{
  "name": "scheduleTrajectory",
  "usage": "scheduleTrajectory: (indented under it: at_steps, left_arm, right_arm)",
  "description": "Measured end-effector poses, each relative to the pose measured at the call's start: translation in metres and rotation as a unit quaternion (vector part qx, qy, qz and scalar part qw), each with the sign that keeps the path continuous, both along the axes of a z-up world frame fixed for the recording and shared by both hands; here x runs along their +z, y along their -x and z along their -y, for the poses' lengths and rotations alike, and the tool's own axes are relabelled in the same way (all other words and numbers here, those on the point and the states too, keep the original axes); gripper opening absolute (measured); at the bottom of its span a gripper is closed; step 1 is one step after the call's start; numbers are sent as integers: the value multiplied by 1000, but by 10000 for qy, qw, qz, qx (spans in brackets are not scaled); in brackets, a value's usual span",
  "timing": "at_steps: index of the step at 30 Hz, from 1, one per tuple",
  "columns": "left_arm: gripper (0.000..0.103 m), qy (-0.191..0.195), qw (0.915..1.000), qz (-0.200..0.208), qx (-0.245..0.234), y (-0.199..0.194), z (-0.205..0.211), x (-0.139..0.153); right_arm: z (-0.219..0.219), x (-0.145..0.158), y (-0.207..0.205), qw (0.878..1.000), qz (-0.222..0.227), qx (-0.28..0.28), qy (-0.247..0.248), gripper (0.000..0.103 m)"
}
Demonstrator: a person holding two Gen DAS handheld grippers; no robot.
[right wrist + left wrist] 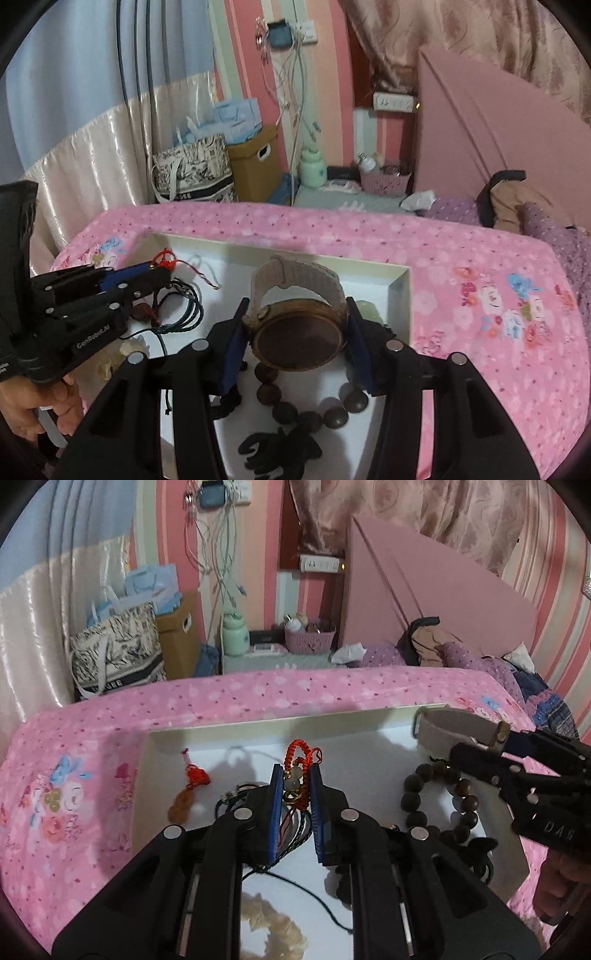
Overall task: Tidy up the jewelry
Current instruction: 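Carry the red cord into the tray with the left gripper while the right brings the watch, then release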
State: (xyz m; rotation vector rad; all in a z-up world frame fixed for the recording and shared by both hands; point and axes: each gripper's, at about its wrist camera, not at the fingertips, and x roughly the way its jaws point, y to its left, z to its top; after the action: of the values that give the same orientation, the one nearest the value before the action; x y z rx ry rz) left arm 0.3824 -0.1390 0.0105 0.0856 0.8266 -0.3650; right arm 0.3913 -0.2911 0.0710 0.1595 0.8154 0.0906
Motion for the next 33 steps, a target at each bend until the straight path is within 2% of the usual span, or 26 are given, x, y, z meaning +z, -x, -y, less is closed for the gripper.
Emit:
scheduleTrajectory:
  at_steps: [14, 22, 29, 31, 32, 33]
  left_arm:
    - [12, -290, 9975, -643, -47, -40, 21, -33]
    - [12, -511, 9946, -904, -38, -50, 26, -44]
    - [14, -641, 9937, -923, -33, -52, 30, -46]
    - [20, -605, 9937, -947, -21, -52, 29, -46]
    - [30, -574, 9939, -946, -2, -51, 28, -45]
    - [36, -531, 9944, -911, 20, -49, 26, -43]
  right_arm:
    - [-7, -35, -45, 9976, -626, 174, 258, 50]
    - [-6, -40, -51, 9971, -703, 137, 266, 50]
    - [-5, -44, -53, 9966, -776, 136, 259, 50]
    - [-6, -43, -52, 9964, -774, 123, 308, 51]
    - [-6, -42, -52, 9965, -771, 118, 310, 52]
    - [-6, -41, -51, 9966, -765, 114, 301, 53]
